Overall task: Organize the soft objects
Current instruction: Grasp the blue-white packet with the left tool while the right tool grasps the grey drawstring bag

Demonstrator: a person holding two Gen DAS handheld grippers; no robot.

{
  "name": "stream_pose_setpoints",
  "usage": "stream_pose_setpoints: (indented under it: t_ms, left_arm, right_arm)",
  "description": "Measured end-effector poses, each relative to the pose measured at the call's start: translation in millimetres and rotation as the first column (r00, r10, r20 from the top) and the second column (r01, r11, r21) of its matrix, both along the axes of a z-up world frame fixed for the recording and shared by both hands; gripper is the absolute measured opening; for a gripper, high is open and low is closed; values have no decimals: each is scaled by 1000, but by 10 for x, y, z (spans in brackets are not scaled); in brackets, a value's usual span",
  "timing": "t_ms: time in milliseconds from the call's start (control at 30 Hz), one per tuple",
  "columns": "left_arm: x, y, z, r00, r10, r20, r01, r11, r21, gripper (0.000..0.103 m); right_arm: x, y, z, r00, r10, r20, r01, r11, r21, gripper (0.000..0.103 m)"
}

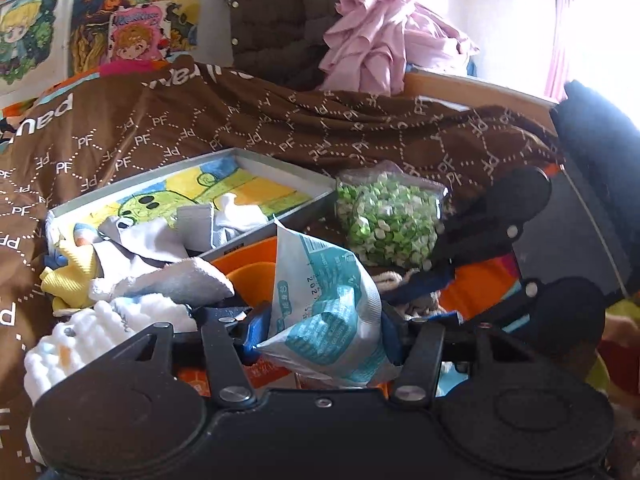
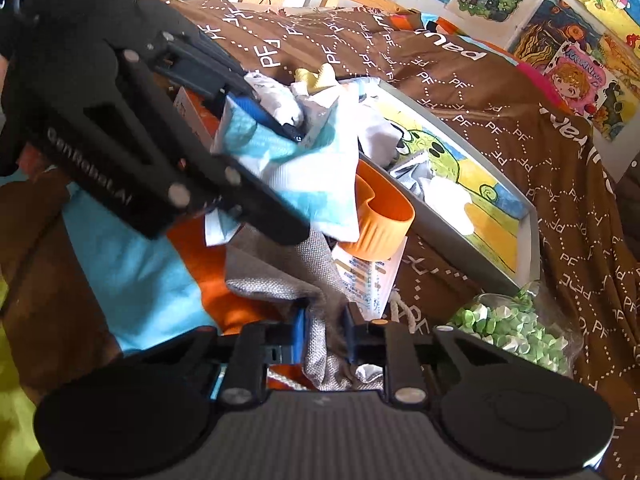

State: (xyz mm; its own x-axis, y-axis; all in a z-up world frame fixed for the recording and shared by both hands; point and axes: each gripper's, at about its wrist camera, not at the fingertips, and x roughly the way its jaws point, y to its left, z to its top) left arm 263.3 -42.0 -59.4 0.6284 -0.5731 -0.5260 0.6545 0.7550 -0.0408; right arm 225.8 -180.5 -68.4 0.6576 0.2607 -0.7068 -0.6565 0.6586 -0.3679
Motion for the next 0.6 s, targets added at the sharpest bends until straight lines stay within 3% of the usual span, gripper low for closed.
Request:
stream_pose_setpoints:
  t_ms: [233, 467, 600]
  left_arm:
    - [-168, -16, 210, 996, 58, 65, -57, 998, -18, 57]
    - [-370, 65, 456, 985, 134, 110, -124, 988, -94, 57]
    - [-456, 127, 571, 976, 180, 125, -163, 977, -138, 57]
  right_arm:
    - [-97, -61, 135, 999, -39, 24, 38, 998, 43, 19]
    - [-226, -215, 421, 992, -111, 65, 98, 979, 179, 19]
    - [-264, -360, 593, 981, -175, 89, 141, 943, 300, 19]
